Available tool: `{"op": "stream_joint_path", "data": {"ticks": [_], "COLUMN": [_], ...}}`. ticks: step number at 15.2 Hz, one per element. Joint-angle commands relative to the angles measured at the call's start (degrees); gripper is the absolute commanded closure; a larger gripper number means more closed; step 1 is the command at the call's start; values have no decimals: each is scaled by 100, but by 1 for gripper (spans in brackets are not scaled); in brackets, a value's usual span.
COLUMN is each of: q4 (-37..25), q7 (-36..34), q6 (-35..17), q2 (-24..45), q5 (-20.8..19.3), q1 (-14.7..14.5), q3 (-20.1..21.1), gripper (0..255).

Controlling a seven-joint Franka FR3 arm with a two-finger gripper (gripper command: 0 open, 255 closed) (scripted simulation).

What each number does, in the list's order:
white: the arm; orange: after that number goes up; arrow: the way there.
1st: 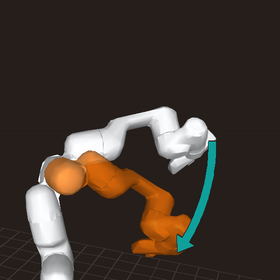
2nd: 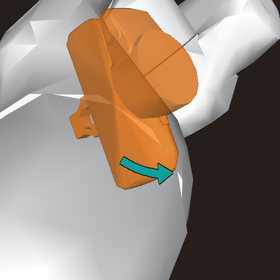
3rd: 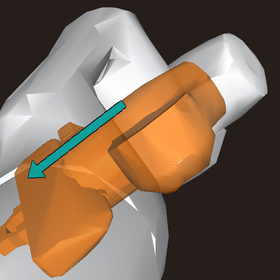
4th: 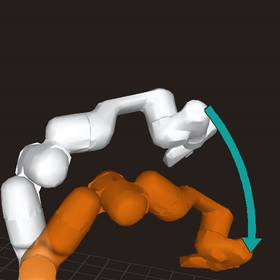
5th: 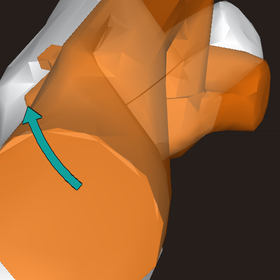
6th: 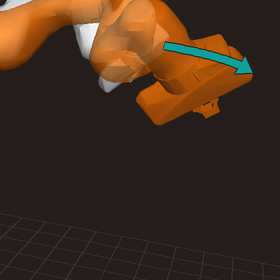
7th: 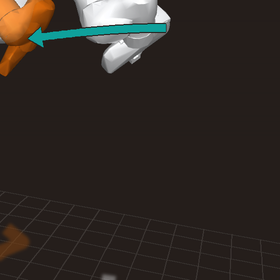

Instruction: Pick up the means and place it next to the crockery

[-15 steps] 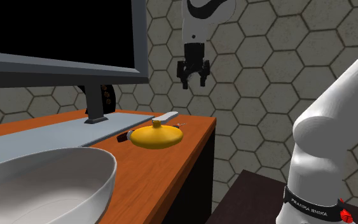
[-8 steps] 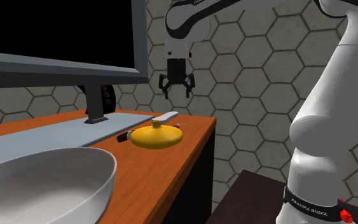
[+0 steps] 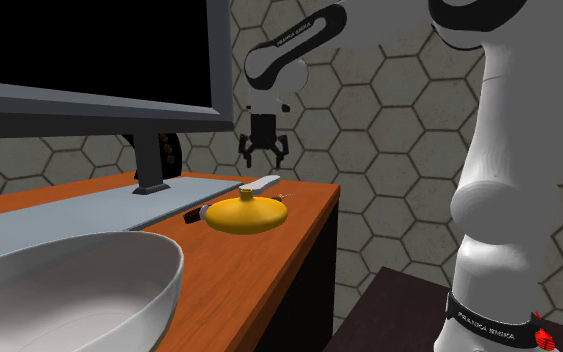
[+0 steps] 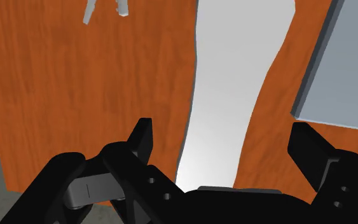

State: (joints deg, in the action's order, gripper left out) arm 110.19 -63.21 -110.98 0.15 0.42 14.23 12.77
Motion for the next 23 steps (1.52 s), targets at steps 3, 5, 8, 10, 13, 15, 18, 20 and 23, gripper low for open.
{"op": "stream_joint_path", "data": {"ticks": [3,5,8,10,13,15,18,20,23], "q4": [75,181,313,311,311,311,311,311,312], "q7": [-267,-274,-284,-284,-284,-284,-284,-284,-283], "q6": [-290,-437,-626,-626,-626,-625,-625,-624,-624], "q2": [212,255,313,315,315,314,314,313,313], "q5": [-5,-15,-28,-29,-29,-29,-29,-28,-28], "q1": [32,29,26,26,26,26,26,26,26], "q3": [-36,-35,-33,-33,-33,-33,-33,-33,-33], "gripper": [0,0,0,0,0,0,255,255,255]}}
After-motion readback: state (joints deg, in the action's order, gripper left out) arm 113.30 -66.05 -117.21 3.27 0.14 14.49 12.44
